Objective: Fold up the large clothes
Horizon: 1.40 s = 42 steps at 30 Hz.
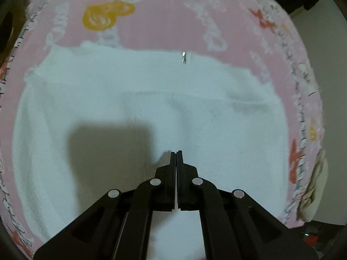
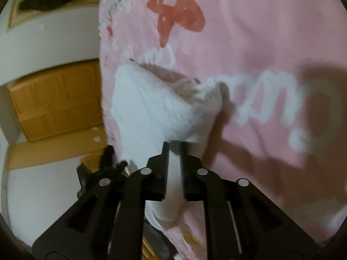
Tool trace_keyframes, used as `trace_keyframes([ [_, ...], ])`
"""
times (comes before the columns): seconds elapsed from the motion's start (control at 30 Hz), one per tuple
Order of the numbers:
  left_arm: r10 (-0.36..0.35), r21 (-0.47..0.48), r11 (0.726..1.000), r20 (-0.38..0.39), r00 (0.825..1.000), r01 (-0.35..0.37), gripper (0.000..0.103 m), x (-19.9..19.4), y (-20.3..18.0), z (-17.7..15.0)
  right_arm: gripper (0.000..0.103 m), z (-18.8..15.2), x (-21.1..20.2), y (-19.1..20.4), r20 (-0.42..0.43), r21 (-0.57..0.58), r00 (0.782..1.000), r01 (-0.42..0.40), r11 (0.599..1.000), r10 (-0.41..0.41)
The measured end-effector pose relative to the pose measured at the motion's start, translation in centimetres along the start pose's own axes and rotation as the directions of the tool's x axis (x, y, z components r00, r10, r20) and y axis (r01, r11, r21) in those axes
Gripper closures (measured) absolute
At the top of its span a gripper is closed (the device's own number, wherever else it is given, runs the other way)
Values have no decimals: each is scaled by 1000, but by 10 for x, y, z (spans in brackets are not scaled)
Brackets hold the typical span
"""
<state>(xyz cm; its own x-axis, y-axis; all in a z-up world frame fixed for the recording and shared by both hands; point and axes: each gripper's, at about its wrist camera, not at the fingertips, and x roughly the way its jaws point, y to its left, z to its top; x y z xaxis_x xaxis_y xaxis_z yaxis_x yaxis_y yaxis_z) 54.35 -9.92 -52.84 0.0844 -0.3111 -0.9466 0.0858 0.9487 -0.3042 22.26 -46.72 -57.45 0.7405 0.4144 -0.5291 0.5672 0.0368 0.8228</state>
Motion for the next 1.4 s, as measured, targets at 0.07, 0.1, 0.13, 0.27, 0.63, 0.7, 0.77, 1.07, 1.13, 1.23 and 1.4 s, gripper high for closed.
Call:
trace_keyframes([
  [0.07, -51, -32, 998, -30, 998, 50, 102, -4, -1, -4, 89, 2, 6, -3, 8, 22, 1000, -10, 1000, 10],
  [0.1, -54, -44, 998, -50, 997, 52, 102, -6, -1, -9, 88, 1, 7, -6, 14, 41, 1000, -23, 999, 22],
  [0.13, -52, -46, 998, -65, 997, 49, 102, -6, -2, -14, 87, -1, 8, -9, 20, 64, 999, -38, 997, 37],
  [0.27, -12, -19, 1000, -99, 995, 10, 102, -5, -18, -36, 56, -6, -5, -18, 52, 147, 994, -107, 983, 101],
  [0.63, 112, 70, 992, -172, 979, -102, 102, 20, -16, -54, 24, 7, 5, -17, 46, 71, 999, -11, 997, 7],
  [0.7, 104, 30, 995, -199, 975, -100, 102, 40, -5, -50, 24, 16, 21, -18, 27, 16, 1000, 0, 1000, -1],
  [0.77, 59, -41, 997, -215, 975, -70, 102, 54, 8, -47, 23, 18, 32, -24, 0, -19, 998, 66, 998, -66],
  [1.07, -41, -73, 997, -161, 986, 29, 102, 28, 9, -55, 42, 4, 31, 16, 30, -151, 992, 123, 981, -120],
  [1.13, -54, -54, 997, -119, 991, 48, 102, 15, 2, -49, 41, 5, 36, 11, 17, -139, 992, 130, 982, -129],
  [1.23, -62, -42, 997, -78, 995, 59, 102, 18, -3, -13, 41, 18, 45, 0, 4, -71, 993, 121, 990, -121],
  [1.4, 35, -3, 999, -51, 998, -35, 101, 74, 5, 39, 55, 7, 31, 15, 32, -153, 987, 159, 975, -156],
])
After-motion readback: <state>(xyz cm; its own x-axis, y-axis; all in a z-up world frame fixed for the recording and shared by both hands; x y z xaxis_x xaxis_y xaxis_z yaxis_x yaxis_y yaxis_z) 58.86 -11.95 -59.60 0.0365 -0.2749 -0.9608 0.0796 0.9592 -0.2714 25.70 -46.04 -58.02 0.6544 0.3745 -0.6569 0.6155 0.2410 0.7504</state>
